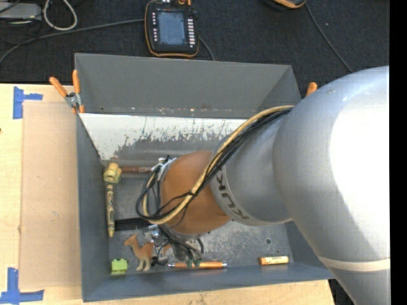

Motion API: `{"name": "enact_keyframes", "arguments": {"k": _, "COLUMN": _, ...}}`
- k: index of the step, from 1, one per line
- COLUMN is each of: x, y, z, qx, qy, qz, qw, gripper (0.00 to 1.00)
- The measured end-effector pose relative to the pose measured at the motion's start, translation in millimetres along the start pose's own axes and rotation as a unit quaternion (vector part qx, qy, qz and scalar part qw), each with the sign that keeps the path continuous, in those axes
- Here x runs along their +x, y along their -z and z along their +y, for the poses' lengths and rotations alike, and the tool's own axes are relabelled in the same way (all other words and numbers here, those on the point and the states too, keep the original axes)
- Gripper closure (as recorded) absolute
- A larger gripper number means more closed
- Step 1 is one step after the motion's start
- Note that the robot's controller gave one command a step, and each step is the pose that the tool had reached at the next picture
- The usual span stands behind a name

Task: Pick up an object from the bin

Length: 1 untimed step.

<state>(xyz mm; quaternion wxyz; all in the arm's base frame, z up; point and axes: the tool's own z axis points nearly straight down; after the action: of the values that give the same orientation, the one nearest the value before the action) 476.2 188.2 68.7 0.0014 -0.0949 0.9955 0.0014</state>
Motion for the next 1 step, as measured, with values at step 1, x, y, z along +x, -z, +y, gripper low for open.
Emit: {"name": "enact_keyframes", "arguments": {"k": 1, "x": 3.5, "y": 23.6, "z": -0.4, "qx": 0.001, "qy": 0.0, "qz": 0.006, "qw": 1.0, "gripper": 1.0}}
